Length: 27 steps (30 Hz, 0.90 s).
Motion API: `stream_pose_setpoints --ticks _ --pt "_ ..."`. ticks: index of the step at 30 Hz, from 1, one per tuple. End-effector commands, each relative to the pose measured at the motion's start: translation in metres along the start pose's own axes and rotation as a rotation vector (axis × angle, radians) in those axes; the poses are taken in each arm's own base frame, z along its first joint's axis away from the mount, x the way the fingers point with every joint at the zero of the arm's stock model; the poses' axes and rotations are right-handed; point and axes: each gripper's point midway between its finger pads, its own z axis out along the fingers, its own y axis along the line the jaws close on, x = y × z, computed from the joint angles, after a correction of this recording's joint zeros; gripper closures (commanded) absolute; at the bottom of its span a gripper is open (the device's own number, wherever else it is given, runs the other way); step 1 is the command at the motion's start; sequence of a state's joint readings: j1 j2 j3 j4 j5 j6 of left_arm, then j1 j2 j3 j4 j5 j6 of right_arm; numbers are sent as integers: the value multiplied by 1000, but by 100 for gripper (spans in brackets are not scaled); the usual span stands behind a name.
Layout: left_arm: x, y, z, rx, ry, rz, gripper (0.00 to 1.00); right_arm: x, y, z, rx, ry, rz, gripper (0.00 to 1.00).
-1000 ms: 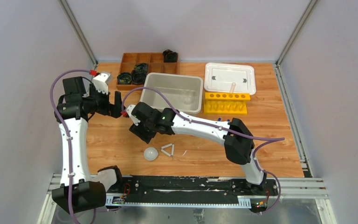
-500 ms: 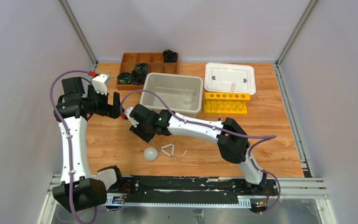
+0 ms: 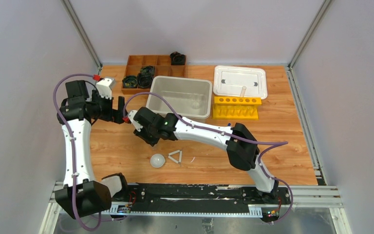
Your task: Organize the chemistry lab equipment
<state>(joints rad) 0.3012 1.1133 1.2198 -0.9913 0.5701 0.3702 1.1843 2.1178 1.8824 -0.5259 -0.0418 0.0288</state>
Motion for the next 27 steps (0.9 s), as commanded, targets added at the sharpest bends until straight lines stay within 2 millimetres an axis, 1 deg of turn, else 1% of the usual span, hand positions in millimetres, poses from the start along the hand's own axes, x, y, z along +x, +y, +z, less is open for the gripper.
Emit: stream_pose_setpoints --ticks 1,8,12,15,17,19,20,23,27 --pt "6 4 2 -6 18 -17 0 7 10 17 -31 30 -15 72" --pt "6 3 1 -9 14 -11 0 30 7 37 -16 103 -22 76" --pt "6 2 1 -6 13 -20 0 36 1 41 14 128 -34 80" --pt "8 1 2 -1 14 -22 0 37 -3 42 30 139 -58 85" --pt "9 1 2 -4 16 -29 0 37 -12 39 73 146 -79 90" --pt "10 2 2 -10 21 -33 0 34 -16 34 93 145 -94 98" --pt "11 3 2 -15 26 -36 0 33 -17 32 101 143 -99 100" --pt "15 7 0 -44 44 -39 0 24 -19 21 111 124 -105 100" --pt "13 2 -6 -44 24 -23 0 5 -20 -3 116 73 -118 100"
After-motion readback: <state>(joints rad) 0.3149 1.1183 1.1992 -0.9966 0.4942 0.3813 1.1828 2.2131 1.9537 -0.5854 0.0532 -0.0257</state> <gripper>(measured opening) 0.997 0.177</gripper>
